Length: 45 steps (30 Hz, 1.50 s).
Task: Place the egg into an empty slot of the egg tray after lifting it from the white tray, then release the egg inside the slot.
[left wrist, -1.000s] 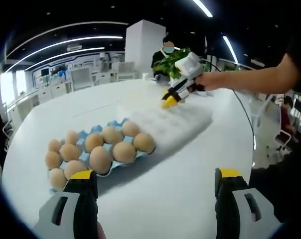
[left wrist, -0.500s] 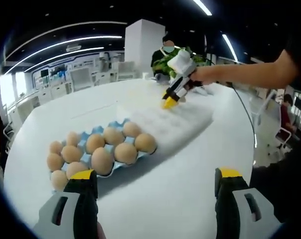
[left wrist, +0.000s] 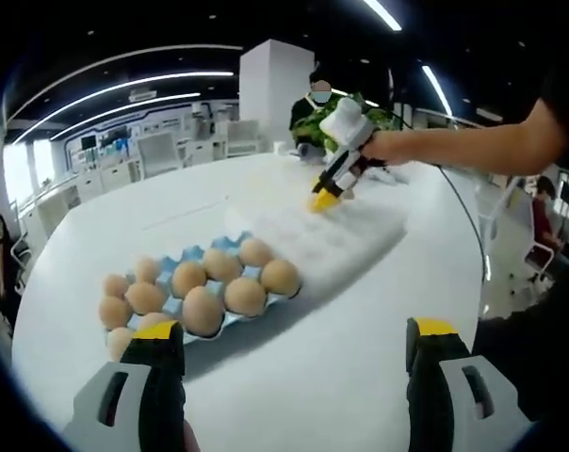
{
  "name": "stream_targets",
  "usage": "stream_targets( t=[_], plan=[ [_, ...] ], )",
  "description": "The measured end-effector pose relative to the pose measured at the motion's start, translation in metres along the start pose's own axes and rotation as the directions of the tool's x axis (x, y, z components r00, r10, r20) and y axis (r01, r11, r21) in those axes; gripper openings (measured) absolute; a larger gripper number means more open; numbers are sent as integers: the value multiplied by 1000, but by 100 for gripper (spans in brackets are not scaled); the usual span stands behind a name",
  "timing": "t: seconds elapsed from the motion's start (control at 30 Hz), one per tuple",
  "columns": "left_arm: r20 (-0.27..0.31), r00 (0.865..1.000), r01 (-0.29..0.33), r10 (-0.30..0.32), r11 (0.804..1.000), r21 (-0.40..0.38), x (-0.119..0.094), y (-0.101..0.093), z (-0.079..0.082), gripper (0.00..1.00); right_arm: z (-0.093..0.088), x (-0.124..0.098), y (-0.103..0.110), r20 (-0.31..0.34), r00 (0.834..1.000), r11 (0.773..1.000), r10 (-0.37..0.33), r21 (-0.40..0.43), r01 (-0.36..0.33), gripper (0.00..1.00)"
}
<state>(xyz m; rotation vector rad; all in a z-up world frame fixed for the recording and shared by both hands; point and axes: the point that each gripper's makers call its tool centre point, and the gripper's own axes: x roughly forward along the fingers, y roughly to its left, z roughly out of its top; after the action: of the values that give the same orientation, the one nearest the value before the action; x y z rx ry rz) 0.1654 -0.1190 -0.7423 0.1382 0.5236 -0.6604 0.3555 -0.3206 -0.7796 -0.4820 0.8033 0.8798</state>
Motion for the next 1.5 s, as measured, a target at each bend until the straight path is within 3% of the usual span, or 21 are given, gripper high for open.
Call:
stream_targets(
  t=[0.47, 0.83, 0.93, 1.5],
  plan=[
    [5, 999, -54, 54, 998, -25, -7, 13, -8, 100, 32, -16, 16, 112, 994, 1000, 9, -19, -6, 27],
    [9, 997, -82, 83, 995, -63, -12, 20, -11, 100, 52, -5, 33, 146, 988, 999, 47, -33, -43, 27],
    [6, 996, -88, 89, 994, -63, -13, 23, -12, 100, 59, -2, 41, 164, 984, 998, 69, -2, -70, 27],
    [6, 992, -129, 129, 989, -67, -18, 33, -11, 100, 89, 16, 73, 239, 963, 992, 126, -30, -123, 27]
  ],
)
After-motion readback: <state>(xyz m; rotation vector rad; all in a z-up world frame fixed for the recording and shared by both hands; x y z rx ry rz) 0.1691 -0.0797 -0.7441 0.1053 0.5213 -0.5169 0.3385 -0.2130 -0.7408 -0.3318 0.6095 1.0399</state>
